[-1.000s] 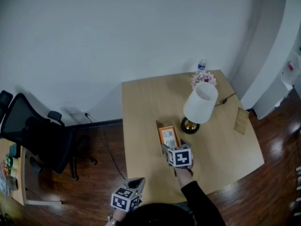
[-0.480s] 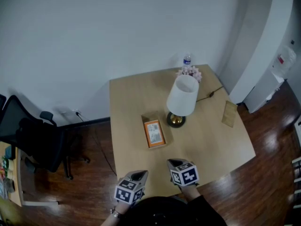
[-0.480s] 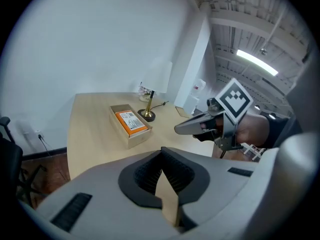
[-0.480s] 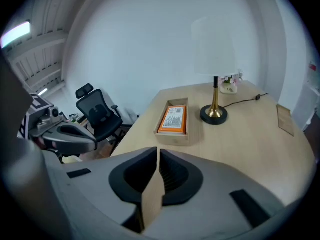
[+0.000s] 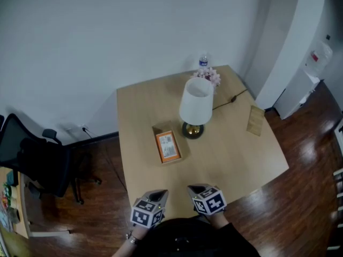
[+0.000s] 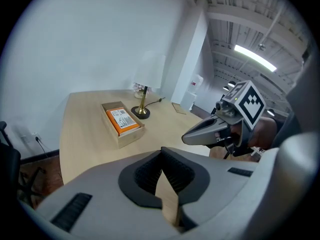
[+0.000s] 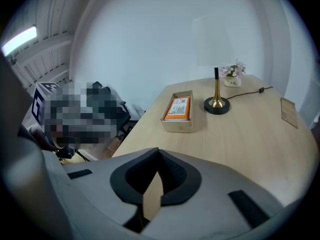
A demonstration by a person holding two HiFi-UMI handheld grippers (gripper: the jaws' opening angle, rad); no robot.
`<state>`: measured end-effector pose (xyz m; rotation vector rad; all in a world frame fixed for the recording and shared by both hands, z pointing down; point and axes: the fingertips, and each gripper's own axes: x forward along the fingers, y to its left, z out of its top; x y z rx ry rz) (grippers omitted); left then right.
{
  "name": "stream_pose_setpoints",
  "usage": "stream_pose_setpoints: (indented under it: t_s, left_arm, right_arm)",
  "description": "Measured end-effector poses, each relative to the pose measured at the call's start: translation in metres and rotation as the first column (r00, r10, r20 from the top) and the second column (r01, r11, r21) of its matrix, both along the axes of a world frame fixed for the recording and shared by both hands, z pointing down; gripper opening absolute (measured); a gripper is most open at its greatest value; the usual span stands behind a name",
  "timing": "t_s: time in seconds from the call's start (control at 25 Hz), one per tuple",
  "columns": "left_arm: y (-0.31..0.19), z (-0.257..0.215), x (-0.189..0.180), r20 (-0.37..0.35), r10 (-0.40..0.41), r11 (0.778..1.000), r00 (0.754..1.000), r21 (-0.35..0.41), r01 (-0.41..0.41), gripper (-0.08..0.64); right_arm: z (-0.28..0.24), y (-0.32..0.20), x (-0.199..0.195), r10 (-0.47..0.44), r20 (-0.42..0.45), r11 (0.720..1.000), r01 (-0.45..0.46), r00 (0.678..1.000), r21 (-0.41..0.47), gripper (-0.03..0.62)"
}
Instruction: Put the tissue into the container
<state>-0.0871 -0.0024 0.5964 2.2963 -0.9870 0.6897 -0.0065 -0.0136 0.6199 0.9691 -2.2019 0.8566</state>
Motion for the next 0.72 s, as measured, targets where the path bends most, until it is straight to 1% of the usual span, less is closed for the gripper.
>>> stream_pose_setpoints:
  t_s: [0.36, 0.72]
  left_arm:
    - [-0.0009, -0.0022, 0.0044, 0.007, 0.009, 1.000, 1.000, 0.006, -0.009, -0.008]
    - [-0.0020, -0.0058, 0.0002, 0.012, 0.001, 1.000, 1.000, 0.012, -0.001, -0.008]
  right_arm:
    - [-0.0026, -0.0015, 0.0058, 0.015, 0.022, 1.000, -0.015, 1.000, -0.001, -0.018]
    - [-0.0074, -0.0051, 0.0056, 0.021, 0.037, 1.000, -0.021, 0.999, 0.006, -0.018]
